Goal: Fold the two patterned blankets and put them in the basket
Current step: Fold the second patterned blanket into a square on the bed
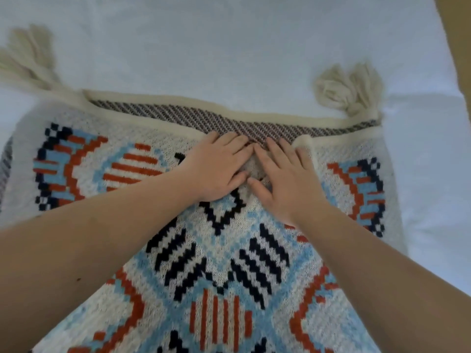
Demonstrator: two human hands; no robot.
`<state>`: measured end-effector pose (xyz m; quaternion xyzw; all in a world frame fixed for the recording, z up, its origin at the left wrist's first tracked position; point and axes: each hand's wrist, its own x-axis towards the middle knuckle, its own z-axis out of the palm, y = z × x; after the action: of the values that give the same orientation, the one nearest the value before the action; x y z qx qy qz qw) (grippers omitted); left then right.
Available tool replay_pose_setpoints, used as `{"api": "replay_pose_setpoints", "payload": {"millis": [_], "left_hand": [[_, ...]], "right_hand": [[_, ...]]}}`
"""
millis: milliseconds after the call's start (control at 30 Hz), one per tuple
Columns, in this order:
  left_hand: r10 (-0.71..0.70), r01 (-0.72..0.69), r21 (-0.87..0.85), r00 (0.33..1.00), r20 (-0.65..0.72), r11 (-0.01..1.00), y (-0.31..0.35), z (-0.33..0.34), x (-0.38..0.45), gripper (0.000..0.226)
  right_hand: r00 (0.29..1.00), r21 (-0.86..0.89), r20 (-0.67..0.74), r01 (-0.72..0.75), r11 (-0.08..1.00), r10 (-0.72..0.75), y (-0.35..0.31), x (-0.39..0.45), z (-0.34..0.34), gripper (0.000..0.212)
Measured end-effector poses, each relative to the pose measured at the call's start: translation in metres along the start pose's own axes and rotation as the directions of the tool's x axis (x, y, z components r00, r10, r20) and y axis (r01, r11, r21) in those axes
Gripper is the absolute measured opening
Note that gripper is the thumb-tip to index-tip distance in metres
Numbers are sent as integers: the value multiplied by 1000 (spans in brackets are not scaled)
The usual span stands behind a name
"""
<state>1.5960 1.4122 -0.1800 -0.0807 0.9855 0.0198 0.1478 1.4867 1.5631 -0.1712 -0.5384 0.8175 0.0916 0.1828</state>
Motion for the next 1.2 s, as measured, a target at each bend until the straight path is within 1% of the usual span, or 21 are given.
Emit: {"api": "replay_pose_setpoints", "payload": {"millis": [100, 167, 267, 300, 333, 367, 433, 500, 567, 633, 700, 733, 767, 833, 900, 967, 1033, 1133, 1200], "left_hand": [[-11, 5, -72, 996, -92, 997, 0, -3, 7, 60], [-32, 23, -67, 991, -129, 997, -8, -8, 15, 54], [-101, 92, -49, 970, -222, 995, -26, -18, 24, 49], [-116, 110, -38, 959, -258, 993, -30, -20, 27, 49], [-118, 115, -24, 951, -287, 993, -32, -21, 30, 51], [-108, 112, -5, 947, -304, 994, -34, -21, 33, 53], [-99, 116, 37, 947, -304, 993, -36, -23, 37, 56], [-119, 148, 82, 952, -283, 986, -36, -23, 42, 57], [-164, 197, 112, 954, -249, 974, -36, -23, 47, 60], [-209, 237, 137, 959, -191, 962, -33, -22, 52, 66], [-235, 257, 140, 960, -155, 956, -27, -20, 57, 73], [-241, 260, 132, 960, -142, 957, -23, -19, 59, 76], [-239, 255, 123, 962, -130, 959, -19, -18, 62, 78], [-220, 231, 92, 969, -111, 969, -11, -15, 68, 78], [-194, 199, 28, 973, -124, 980, -9, -14, 71, 72], [-167, 165, -25, 973, -160, 986, -13, -11, 72, 65], [-141, 134, -46, 965, -223, 990, -17, -7, 71, 60], [-130, 115, -68, 947, -295, 991, -25, -4, 72, 50], [-147, 134, -64, 944, -294, 989, -27, -6, 73, 44]], "right_hand": [[1000, -12, -7, -23, 1000, 23, 11, 0, -1, 70], [997, 26, -34, -63, 998, 64, 27, -3, -9, 71], [970, 157, -91, -208, 966, 224, 67, -7, -22, 69], [957, 194, -76, -262, 945, 281, 84, -8, -27, 64], [949, 194, -59, -293, 936, 309, 99, -8, -31, 56], [952, 155, -61, -289, 945, 301, 111, -7, -33, 45], [967, 51, -89, -237, 970, 240, 128, 1, -36, 25], [967, 7, -117, -226, 974, 226, 139, 9, -41, 22], [932, -66, -225, -304, 950, 283, 151, 14, -48, 21], [873, -156, -330, -425, 892, 359, 161, 16, -55, 22], [854, -163, -336, -468, 869, 397, 155, 19, -55, 27], [865, -126, -320, -443, 888, 386, 145, 22, -54, 32], [888, -80, -308, -382, 921, 342, 133, 24, -52, 38], [948, -13, -252, -204, 979, 195, 101, 29, -46, 51], [986, 24, -154, -63, 998, 66, 77, 35, -35, 62], [996, 16, -86, -37, 999, 38, 72, 42, -23, 69], [996, 11, -55, -65, 998, 65, 80, 47, -11, 72], [996, 32, -45, -74, 997, 76, 92, 52, -3, 73], [996, 35, -43, -80, 996, 81, 96, 53, -1, 73]]}}
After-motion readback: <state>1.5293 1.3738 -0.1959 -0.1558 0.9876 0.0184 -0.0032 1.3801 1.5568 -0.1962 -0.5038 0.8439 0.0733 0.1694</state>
